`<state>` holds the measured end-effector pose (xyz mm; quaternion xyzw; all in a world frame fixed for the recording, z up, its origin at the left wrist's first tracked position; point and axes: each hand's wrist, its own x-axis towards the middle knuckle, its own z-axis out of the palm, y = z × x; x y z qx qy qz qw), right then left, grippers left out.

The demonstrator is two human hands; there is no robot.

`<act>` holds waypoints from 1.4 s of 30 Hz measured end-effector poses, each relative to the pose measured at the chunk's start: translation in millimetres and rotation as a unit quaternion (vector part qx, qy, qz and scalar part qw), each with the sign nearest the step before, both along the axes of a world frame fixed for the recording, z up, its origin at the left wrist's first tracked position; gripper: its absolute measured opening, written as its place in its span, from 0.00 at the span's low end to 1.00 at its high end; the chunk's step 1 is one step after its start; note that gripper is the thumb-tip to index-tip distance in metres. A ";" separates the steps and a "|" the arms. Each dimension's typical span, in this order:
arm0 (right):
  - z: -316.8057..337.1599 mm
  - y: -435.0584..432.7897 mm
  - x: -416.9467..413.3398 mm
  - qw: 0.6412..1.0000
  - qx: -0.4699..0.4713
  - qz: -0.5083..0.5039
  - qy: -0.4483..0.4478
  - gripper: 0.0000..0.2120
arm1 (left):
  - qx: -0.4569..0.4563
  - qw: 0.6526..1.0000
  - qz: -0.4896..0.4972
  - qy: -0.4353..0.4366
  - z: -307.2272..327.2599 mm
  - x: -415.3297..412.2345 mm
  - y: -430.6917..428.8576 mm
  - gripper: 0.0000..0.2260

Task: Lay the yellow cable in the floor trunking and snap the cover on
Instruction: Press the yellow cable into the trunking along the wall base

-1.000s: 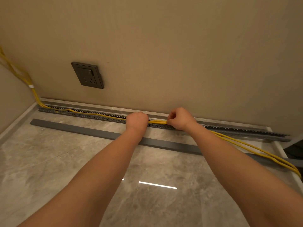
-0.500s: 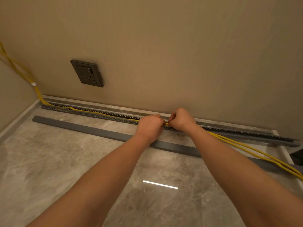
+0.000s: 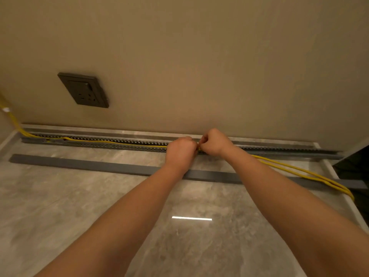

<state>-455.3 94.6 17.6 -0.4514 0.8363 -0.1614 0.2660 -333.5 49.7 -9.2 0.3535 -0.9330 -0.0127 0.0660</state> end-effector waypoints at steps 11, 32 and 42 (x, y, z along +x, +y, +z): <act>11.4 29.2 -18.5 0.984 0.072 0.009 0.165 0.09 | 0.008 0.996 -0.013 -0.085 12.9 -21.5 -4.1 0.10; 0.2 47.1 -66.4 0.993 -0.022 0.090 0.073 0.07 | 0.004 0.984 0.114 -0.136 21.5 -48.7 30.6 0.10; -5.9 25.3 -79.0 0.996 0.011 0.077 0.033 0.07 | 0.051 0.989 0.134 -0.049 21.5 -53.8 34.5 0.09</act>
